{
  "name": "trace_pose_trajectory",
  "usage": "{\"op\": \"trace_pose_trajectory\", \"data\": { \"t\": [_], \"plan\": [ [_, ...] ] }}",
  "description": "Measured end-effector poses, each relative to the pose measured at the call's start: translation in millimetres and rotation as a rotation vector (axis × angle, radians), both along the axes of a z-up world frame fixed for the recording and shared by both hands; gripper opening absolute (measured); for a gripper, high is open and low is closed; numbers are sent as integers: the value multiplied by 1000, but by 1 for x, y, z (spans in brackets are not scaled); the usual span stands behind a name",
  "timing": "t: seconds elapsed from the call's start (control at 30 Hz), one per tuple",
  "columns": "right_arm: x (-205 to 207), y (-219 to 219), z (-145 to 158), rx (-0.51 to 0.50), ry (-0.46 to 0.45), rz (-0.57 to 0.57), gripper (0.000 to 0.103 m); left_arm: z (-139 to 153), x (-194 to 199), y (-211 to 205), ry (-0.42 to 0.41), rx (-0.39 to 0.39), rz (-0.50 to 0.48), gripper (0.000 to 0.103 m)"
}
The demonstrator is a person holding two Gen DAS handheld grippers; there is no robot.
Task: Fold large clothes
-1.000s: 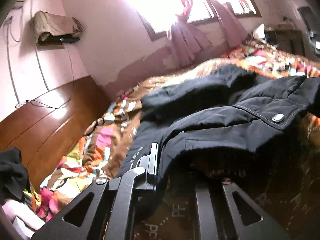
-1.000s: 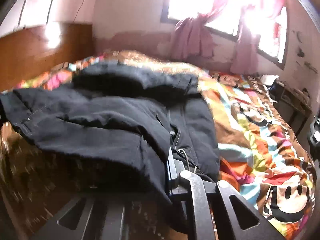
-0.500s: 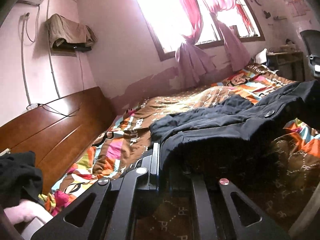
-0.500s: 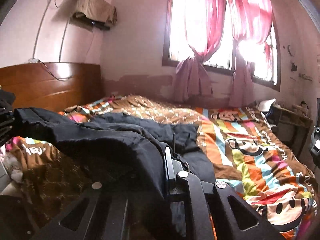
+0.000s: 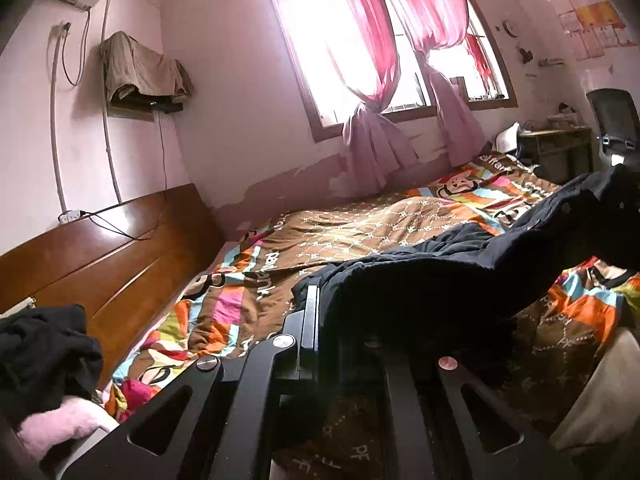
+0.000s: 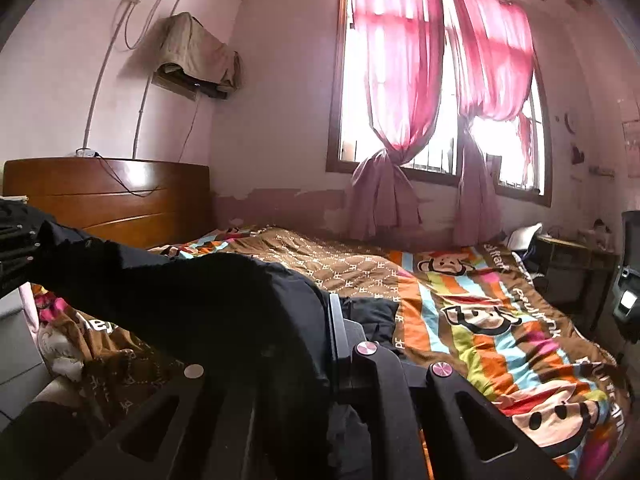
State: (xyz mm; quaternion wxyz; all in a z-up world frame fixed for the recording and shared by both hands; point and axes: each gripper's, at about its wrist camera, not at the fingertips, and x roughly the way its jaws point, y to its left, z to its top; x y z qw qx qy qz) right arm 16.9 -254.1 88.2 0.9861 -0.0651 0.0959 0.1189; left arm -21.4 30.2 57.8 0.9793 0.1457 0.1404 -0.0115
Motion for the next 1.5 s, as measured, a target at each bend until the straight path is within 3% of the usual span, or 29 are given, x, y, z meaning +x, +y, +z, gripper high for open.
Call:
{"op": "trace_pose_trajectory", "data": {
  "t": [0.43,0.73,0.9,1.2,1.33,1.5],
  "plan": [
    [63,9,-17,-24,92,-11,8,-16,66,-5,84,31,-4,6],
    [131,9,-18,-8,121,-21,8,-18,144,-5,106,49,-9,6],
    [193,22,-14,-28,127,-18,8,-19,202,7,127,29,6,6],
    [312,31,-43,-13,249,-20,8,-52,316,20,198,59,8,6],
    [349,38,-63,-41,288,-34,8,-73,358,20,239,83,6,6],
    [387,44,-91,-66,362,-33,8,-101,398,26,331,51,4,6]
  ]
}}
